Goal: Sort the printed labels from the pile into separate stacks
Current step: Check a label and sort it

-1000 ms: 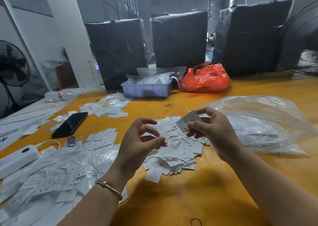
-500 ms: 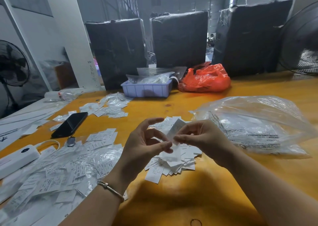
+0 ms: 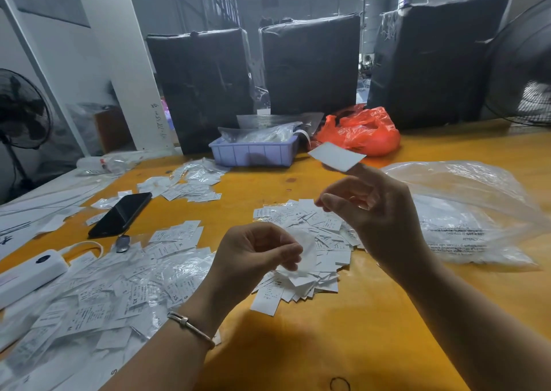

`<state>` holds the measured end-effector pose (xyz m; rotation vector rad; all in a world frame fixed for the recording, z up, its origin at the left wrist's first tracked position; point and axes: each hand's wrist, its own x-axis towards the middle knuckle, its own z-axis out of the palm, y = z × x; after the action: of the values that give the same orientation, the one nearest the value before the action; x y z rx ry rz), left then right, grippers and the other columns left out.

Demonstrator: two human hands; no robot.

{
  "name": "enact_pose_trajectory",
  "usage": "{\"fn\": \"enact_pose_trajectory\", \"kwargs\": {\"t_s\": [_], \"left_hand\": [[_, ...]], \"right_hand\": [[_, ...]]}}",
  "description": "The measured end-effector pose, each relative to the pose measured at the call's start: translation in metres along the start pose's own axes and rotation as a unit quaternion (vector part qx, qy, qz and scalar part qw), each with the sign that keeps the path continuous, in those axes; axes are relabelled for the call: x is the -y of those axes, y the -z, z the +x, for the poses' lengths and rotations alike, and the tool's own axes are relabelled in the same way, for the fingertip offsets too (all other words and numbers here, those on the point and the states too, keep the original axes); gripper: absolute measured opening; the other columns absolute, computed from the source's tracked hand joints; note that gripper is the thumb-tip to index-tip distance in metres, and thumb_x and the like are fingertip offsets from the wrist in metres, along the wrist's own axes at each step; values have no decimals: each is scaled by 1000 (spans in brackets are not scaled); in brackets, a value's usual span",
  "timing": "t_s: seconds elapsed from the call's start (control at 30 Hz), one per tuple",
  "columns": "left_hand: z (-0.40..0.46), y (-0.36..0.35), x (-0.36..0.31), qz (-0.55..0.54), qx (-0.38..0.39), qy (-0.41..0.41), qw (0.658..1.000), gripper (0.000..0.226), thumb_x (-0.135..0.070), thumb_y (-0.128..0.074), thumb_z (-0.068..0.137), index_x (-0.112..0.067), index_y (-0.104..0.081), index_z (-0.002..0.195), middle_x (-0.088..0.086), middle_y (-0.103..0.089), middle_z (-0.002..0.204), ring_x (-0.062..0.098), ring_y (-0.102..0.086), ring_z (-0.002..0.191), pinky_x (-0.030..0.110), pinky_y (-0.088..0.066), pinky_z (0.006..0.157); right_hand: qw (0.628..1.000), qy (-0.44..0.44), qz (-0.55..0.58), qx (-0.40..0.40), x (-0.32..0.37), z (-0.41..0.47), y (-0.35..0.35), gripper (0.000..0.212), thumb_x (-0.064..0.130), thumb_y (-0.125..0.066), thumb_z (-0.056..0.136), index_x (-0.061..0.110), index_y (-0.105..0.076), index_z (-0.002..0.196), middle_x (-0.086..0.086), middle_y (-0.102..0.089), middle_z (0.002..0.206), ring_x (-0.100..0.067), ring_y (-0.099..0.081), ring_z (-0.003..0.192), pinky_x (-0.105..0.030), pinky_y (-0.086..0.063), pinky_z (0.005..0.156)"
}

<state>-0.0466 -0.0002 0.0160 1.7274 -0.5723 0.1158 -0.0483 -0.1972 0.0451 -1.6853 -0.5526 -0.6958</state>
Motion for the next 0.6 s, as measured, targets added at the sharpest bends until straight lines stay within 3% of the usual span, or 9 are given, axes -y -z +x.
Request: {"fn": "enact_pose_trajectory", "kwargs": {"t_s": [0.07, 0.13, 0.2, 0.3, 0.37, 0.43, 0.53, 0.6], "left_hand": [[-1, 0, 0, -3, 2, -12, 1000, 14, -13, -77, 74, -1, -72, 79, 13, -72, 70, 21, -69, 63, 18, -52, 59], [-1, 1, 0, -1, -5, -17, 1000, 20, -16, -81, 73, 1, -72, 80, 15, -71, 72, 26, -69, 65, 27, -55, 62], [1, 1, 2, 0, -21, -4, 1000, 26, -17, -85, 71, 3, -71, 79, 18, -71, 73, 30, -69, 67, 33, -55, 61], [3, -2, 9, 4, -24, 61, 998, 15, -12, -81, 75, -2, -71, 76, 13, -72, 69, 22, -70, 61, 18, -49, 53], [4, -5, 13, 27, -29, 95, 995, 11, -9, -80, 78, -4, -71, 75, 11, -73, 67, 21, -70, 59, 17, -46, 51], [5, -4, 18, 58, -37, 104, 992, 9, -9, -79, 79, -5, -71, 75, 10, -73, 68, 21, -71, 61, 19, -48, 54], [6, 2, 19, 69, -34, 101, 992, 6, -5, -78, 79, -3, -73, 77, 10, -72, 68, 18, -69, 61, 19, -50, 58], [5, 4, 19, 66, -34, 98, 992, 5, -3, -78, 78, -2, -73, 78, 11, -72, 67, 17, -68, 60, 18, -50, 59]], "right_hand": [[1000, 13, -8, 3, 2, -1, -1, 16, 4, -68, 82, 12, -70, 96, 4, -74, 78, -14, -71, 76, -36, -58, 73], [999, 4, -46, 24, -1, 0, 0, 19, 8, -62, 79, 14, -72, 94, 6, -74, 77, -13, -71, 74, -32, -57, 68], [994, -74, -62, 56, -9, 1, 1, 19, 5, -58, 79, 11, -72, 89, 0, -73, 71, -14, -69, 63, -25, -53, 56], [967, -196, -123, 108, -24, -6, -10, 17, -3, -55, 83, 7, -68, 80, -7, -69, 62, -16, -64, 48, -25, -47, 45], [954, -225, -145, 132, -29, -12, -21, 16, 0, -55, 82, 8, -66, 74, -8, -66, 57, -16, -61, 43, -37, -55, 48], [951, -217, -185, 118, -32, -12, -22, 16, 5, -57, 81, 14, -65, 70, -4, -66, 58, -18, -64, 50, -44, -58, 58], [938, -207, -272, 64, -43, -4, -3, 17, 8, -61, 78, 23, -63, 69, 3, -65, 70, -20, -64, 71, -46, -57, 71], [926, -214, -300, 79, -49, -2, 8, 16, 10, -66, 77, 25, -64, 73, 6, -65, 73, -16, -63, 75, -43, -55, 74]]}}
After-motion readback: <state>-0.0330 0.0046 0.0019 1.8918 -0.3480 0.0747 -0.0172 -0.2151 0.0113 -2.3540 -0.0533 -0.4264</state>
